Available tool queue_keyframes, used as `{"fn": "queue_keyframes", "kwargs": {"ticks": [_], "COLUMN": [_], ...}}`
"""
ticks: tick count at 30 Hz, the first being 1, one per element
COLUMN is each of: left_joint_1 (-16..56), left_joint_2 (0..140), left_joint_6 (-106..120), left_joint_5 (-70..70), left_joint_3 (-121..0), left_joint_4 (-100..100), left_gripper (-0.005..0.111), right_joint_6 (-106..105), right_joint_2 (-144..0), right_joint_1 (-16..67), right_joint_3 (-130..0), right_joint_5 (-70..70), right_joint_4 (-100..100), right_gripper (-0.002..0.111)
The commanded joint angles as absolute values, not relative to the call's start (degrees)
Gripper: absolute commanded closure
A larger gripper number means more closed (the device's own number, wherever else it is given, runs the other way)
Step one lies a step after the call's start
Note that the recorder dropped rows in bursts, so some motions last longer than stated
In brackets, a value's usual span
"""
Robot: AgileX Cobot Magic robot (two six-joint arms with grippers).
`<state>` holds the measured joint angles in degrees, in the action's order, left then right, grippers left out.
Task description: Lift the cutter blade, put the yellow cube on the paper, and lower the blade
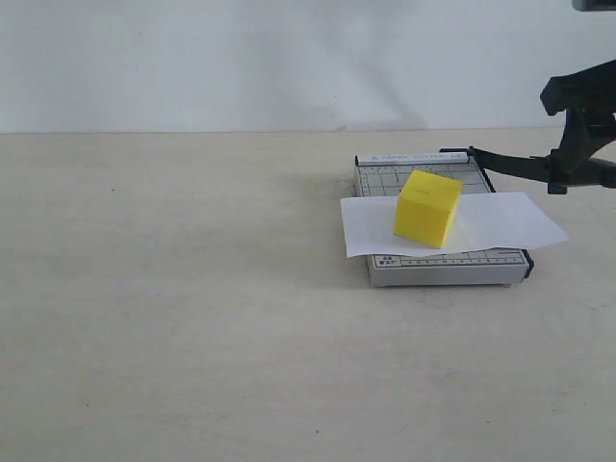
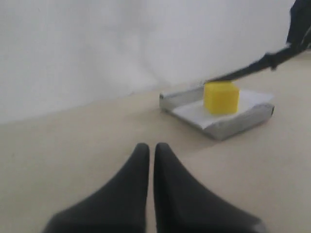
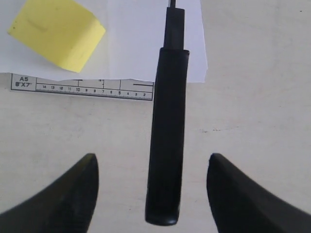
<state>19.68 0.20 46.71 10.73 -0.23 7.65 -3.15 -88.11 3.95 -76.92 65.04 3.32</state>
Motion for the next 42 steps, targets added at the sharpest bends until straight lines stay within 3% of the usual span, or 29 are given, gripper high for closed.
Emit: {"fn": "queue_keyframes", "kwargs": {"ticks": [1, 13, 22, 29, 42], "left_joint_1": [15.71, 13.13, 13.13, 13.13, 13.13], "left_joint_2": [0.68, 1.01, 1.01, 1.01, 1.01], "left_joint_6": [47.92, 42.91, 42.91, 42.91, 42.91], "left_joint_5": [18.4, 18.24, 18.24, 18.24, 18.24], "left_joint_3": [0.0, 0.0, 0.0, 0.0, 0.0], "left_joint_4": [6.21, 6.6, 6.6, 6.6, 6.6], "left_gripper": [0.102, 0.102, 0.102, 0.102, 0.102], "right_joint_6": [-4.19, -5.04, -6.26, -6.26, -6.26], "right_joint_2": [-89.26, -92.57, -92.57, -92.57, -92.57], "right_joint_1": [3.95, 3.95, 3.95, 3.95, 3.95], "right_joint_3": [-77.22, -77.22, -77.22, -76.45, -63.72], "right_joint_5": [64.08, 64.07, 66.13, 66.1, 56.82], "right_joint_4": [3.29, 1.64, 0.0, 1.76, 5.65], "right_gripper": [0.046, 0.049, 0.108, 0.108, 0.108]}}
